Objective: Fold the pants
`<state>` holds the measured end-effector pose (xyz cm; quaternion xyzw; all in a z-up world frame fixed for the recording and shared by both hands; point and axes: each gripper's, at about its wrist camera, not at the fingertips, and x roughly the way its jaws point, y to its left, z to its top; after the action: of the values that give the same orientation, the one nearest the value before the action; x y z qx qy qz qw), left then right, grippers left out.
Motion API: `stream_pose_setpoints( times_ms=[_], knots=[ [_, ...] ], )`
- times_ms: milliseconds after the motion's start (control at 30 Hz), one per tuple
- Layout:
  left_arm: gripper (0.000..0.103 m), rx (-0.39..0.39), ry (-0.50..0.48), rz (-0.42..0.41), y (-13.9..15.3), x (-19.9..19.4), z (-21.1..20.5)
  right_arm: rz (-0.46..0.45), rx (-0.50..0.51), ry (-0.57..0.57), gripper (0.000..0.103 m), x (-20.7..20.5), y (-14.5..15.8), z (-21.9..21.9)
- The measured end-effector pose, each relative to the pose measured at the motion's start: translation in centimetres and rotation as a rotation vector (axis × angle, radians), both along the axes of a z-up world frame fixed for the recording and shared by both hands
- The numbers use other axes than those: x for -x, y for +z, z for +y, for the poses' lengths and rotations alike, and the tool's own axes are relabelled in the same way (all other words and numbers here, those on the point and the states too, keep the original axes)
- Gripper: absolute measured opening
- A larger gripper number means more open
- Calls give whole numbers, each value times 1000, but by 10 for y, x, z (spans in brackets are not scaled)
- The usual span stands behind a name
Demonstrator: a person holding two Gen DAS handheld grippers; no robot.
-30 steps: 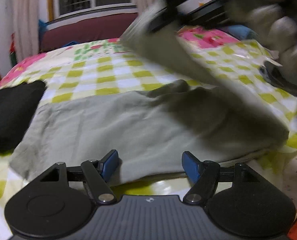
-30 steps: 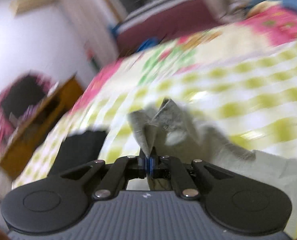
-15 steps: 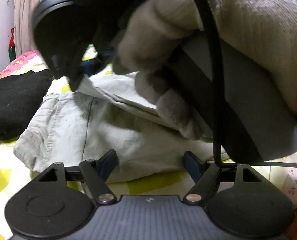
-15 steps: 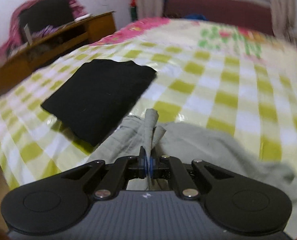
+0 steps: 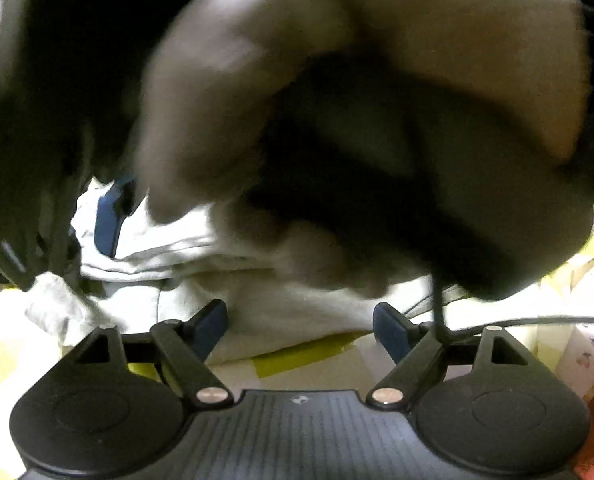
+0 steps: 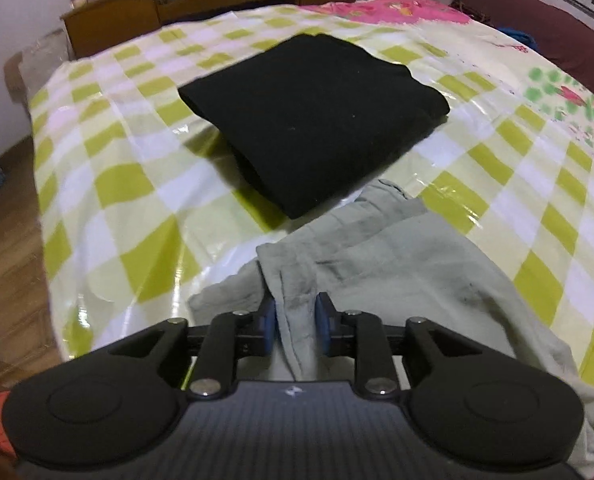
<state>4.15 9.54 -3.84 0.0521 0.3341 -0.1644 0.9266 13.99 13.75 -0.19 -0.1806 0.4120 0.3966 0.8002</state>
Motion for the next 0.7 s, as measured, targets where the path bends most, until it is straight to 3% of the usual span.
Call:
stream_pose_setpoints(
  times_ms=[67,167,333,567,700],
  knots=[
    [93,6,5,5,3,1,1,15,-44,12,38,6,9,-14],
    [93,9,7,15,5,-4,7,2,-111,-14,39,20,26,-51],
    [93,7,40,-13,15,5,9,-17,-185,-219,44,21,41,-140],
    [93,78,190,-22,38,7,47,-8,-212,-333,44,30,27,-207],
    [93,4,266,-25,38,-9,62,0,-246,-487,44,36,11,-257]
  ],
)
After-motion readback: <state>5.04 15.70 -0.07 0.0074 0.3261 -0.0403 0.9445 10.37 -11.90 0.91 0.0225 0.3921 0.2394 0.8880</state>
